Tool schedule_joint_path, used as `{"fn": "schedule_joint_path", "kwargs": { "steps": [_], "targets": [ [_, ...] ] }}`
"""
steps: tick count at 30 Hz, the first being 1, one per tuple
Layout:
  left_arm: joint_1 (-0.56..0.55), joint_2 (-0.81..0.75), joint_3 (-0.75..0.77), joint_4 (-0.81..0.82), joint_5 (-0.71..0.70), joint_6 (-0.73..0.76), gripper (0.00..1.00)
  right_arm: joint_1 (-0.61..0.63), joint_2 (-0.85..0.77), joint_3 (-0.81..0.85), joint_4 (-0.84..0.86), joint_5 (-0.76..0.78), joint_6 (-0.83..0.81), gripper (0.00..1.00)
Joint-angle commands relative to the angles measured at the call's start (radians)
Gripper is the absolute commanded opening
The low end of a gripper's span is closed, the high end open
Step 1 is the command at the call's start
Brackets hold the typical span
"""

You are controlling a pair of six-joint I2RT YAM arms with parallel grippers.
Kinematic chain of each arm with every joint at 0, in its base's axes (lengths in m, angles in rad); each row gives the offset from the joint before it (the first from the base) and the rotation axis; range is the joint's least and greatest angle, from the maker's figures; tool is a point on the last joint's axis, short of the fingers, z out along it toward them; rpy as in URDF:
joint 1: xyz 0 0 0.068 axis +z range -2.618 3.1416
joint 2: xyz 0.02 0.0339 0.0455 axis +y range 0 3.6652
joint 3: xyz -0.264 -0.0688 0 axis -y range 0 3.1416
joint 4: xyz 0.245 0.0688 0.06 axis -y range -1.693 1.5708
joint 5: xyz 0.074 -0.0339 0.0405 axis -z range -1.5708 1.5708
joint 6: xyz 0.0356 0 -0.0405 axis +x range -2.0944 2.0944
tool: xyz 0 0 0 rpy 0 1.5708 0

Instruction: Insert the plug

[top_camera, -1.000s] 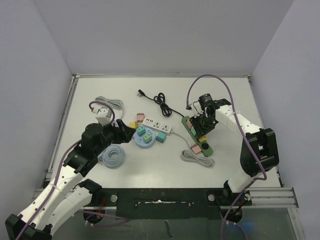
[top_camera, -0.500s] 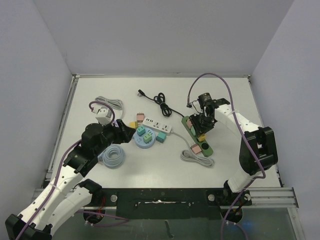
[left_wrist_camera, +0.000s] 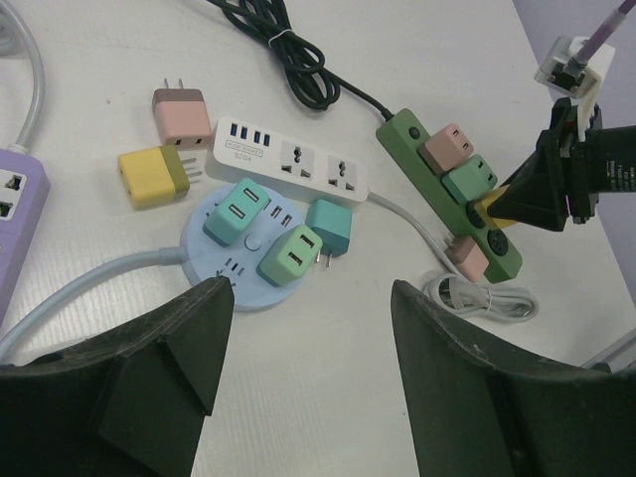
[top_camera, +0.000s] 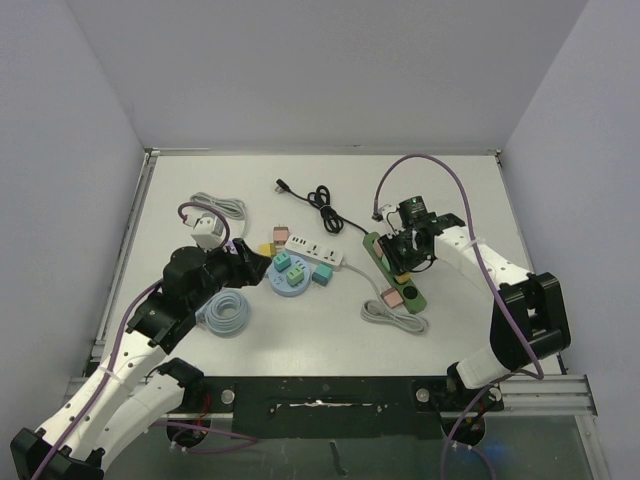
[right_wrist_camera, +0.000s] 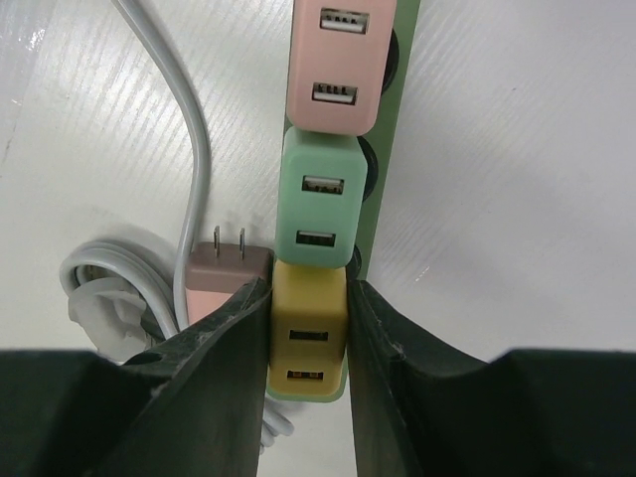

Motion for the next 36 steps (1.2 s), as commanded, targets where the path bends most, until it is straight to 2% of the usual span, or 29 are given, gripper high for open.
{"fn": "schedule_joint_path", "kwargs": {
  "steps": [1, 13, 20, 28, 32, 36],
  "targets": [
    [0.006, -0.003, 0.009, 0.056, 0.01, 0.013, 0.63, -0.015, -0.081, -0.049, 0.114, 0.083, -0.047, 0.01],
    [0.006, -0.005, 0.008, 0.055, 0.009, 0.011, 0.63, -0.037, -0.016, -0.044, 0.069, 0.027, 0.011, 0.1],
    [0.007, -0.011, 0.007, 0.053, 0.005, 0.009, 0.63, -0.065, -0.009, -0.047, 0.067, -0.015, 0.046, 0.32],
    [0.006, -0.01, 0.005, 0.057, -0.001, 0.008, 0.63, -0.084, -0.051, -0.038, 0.063, -0.052, 0.059, 0.46],
    [0.006, -0.009, 0.005, 0.058, -0.001, 0.008, 0.63, -0.084, -0.055, -0.038, 0.049, -0.075, 0.052, 0.48],
    [0.006, -0.008, 0.005, 0.059, -0.003, 0.009, 0.63, -0.086, -0.052, -0.036, 0.042, -0.096, 0.054, 0.44]
  ]
}}
